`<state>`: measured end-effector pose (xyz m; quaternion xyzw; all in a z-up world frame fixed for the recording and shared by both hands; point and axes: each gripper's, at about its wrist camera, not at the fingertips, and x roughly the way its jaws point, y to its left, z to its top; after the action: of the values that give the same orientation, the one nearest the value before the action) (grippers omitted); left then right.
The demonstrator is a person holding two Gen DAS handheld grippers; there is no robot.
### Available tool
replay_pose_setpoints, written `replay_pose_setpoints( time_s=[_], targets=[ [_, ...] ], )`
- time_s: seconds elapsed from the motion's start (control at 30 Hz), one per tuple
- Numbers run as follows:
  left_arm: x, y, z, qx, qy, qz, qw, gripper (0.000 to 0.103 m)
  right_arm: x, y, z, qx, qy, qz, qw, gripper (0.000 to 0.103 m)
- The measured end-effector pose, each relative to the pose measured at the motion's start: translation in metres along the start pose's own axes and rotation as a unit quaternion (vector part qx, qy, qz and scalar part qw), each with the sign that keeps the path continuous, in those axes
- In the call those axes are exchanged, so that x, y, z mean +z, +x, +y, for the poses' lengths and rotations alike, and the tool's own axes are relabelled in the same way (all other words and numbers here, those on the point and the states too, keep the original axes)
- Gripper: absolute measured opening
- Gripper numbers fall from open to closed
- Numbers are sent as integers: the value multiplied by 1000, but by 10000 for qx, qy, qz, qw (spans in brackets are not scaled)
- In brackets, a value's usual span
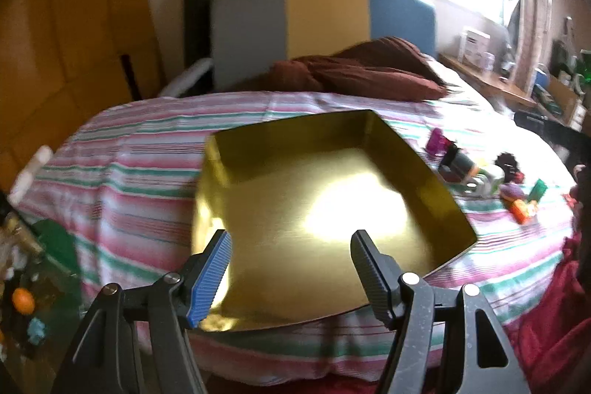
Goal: Organize rigid objects
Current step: 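Move both tools from the gold tray toward the scattered toys, then grasp the green-white plug-in device with the left gripper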
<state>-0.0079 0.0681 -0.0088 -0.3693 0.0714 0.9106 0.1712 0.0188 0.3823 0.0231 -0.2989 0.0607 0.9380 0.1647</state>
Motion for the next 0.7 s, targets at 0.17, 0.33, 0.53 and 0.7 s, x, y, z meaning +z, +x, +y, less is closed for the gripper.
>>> replay_pose_setpoints(
  time_s=[0.17, 0.33, 0.53, 0.7],
  targets=[
    [19, 13, -32, -520, 209, 122, 9984, 68, -1, 21, -95, -538, 938, 117, 9941, 103],
    [38, 31, -72, -924, 506, 391, 9937, 68, -20, 34, -154, -619, 1970, 258, 9781, 103],
    [54, 49, -141, -1476, 1315, 524, 9789, 68, -24, 37, -174, -475, 2481, 337, 9670, 103],
    [60, 70, -213, -1876, 2462, 612, 9489, 68, -25, 32, -174, -458, 2546, 288, 9655, 103]
  ],
)
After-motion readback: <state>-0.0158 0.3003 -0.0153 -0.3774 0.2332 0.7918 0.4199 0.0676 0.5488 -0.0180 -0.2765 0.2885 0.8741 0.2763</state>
